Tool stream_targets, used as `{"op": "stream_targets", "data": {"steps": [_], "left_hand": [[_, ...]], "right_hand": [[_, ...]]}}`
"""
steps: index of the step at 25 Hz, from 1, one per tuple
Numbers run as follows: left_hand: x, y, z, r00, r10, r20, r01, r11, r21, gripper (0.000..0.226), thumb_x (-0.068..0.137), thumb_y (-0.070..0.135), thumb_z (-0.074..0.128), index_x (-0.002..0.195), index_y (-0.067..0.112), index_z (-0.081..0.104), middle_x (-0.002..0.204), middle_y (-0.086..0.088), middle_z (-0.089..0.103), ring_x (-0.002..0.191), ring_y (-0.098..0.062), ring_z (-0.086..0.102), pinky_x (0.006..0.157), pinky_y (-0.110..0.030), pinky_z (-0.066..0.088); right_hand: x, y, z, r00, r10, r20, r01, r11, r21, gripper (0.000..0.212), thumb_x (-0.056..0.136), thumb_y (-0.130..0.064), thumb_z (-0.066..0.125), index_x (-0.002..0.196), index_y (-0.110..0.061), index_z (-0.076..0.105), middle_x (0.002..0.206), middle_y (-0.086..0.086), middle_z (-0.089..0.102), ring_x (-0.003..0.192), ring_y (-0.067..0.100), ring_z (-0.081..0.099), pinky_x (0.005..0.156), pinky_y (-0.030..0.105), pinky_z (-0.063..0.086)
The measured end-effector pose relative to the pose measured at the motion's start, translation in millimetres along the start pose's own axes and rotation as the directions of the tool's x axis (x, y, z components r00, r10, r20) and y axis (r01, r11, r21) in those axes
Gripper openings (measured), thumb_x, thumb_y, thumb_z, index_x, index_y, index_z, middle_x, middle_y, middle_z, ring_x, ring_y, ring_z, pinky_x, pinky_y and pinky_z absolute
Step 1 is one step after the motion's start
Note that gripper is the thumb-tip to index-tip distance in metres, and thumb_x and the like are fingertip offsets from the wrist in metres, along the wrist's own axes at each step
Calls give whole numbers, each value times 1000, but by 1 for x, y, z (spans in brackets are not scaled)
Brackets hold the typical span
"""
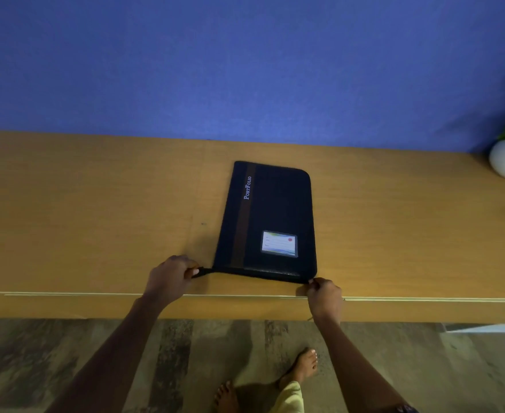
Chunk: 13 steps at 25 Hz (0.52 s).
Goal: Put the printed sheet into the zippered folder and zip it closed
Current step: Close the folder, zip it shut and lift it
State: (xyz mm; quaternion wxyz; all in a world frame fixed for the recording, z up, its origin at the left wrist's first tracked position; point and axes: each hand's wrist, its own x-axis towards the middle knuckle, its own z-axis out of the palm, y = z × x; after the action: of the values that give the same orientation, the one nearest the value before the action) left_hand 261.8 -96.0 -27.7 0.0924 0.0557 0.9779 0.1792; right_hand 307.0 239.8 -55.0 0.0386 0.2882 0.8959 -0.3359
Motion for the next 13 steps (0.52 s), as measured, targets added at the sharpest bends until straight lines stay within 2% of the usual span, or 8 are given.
{"op": "stream_targets", "data": {"steps": [2,4,6,8,10,13], "left_hand": [[7,5,2,999,20,35,-22,998,53,20,94,28,54,107,26,70,106,3,66,95,-18,61,68,-28,45],[11,15,6,995,-13,98,2,993,117,22,94,30,53,110,24,68,110,0,65,98,-20,61,73,-31,46],[14,23,7,988,-59,140,23,969,245,30,91,35,54,117,22,62,120,-1,58,110,-22,55,87,-37,44],[17,35,7,987,-36,156,-19,940,339,49,84,43,56,129,23,54,131,-1,48,122,-23,45,99,-43,38],[21,59,10,985,82,155,-127,944,306,65,81,49,57,140,23,42,139,-1,41,129,-22,39,108,-45,30],[30,116,27,935,308,175,-342,915,213,71,84,48,58,147,26,31,147,-1,36,135,-21,34,112,-43,26]], "right_hand": [[8,9,-8,1000,-5,-21,5,1000,-3,21,94,-14,54,90,-7,73,84,15,73,72,28,65,69,39,56],[10,13,-10,999,-8,-51,11,997,72,18,93,-14,57,92,-7,74,85,14,73,74,27,66,72,42,58],[11,16,-12,997,-4,-82,16,989,149,15,91,-12,61,97,-7,74,90,13,73,77,26,66,75,42,58],[13,21,-13,997,-21,-79,35,983,179,15,89,-10,63,100,-6,72,93,12,72,81,25,66,78,42,58],[16,24,-12,997,-30,-64,43,978,202,16,89,-11,64,102,-6,71,95,11,71,84,24,66,80,43,57],[21,29,-10,998,-28,-63,42,970,241,15,87,-12,66,100,-5,70,94,12,71,85,26,67,79,45,57]]}}
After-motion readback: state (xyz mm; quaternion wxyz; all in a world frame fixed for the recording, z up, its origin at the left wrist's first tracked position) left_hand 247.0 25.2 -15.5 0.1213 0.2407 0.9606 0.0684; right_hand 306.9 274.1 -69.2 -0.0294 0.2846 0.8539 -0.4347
